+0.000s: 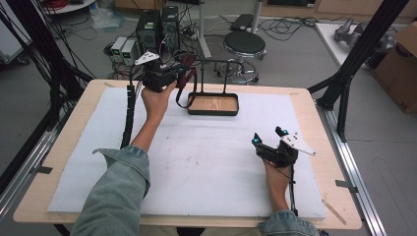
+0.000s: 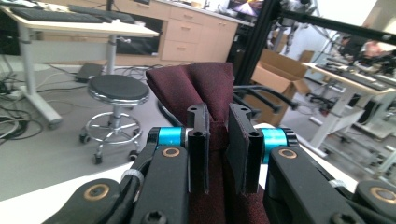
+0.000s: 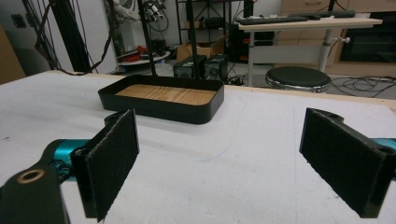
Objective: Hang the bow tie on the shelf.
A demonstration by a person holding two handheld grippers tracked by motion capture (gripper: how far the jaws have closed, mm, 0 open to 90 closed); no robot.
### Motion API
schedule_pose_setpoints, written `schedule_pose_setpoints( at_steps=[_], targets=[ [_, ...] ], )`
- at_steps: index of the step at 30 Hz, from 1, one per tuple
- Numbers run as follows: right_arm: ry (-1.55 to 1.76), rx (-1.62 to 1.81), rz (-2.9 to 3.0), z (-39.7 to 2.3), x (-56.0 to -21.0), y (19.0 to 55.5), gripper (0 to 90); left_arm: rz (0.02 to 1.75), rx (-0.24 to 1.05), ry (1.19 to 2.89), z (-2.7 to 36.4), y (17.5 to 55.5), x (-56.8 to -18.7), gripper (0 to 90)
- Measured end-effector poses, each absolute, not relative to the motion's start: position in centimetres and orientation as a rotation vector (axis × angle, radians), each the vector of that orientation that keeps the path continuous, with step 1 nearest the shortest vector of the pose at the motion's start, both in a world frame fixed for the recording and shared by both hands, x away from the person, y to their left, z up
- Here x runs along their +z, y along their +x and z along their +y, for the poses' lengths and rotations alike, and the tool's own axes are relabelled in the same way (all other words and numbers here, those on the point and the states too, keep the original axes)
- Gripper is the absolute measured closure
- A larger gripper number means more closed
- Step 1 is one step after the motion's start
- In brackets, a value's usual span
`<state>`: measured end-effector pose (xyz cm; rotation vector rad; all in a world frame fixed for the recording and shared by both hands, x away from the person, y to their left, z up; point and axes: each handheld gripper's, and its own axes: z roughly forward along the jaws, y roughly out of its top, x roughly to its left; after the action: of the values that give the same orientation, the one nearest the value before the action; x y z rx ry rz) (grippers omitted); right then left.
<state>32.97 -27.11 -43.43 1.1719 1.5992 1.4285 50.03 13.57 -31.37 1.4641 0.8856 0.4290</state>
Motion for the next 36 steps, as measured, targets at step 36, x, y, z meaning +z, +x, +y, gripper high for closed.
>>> schedule_pose_setpoints(
  at_steps=[36],
  targets=[
    [1.176,1.429,1.604,-27.1,-43.5,33.0,11.0,0.915,0.427,1.478,14.7,51.2,-34.1,77.9]
  ],
)
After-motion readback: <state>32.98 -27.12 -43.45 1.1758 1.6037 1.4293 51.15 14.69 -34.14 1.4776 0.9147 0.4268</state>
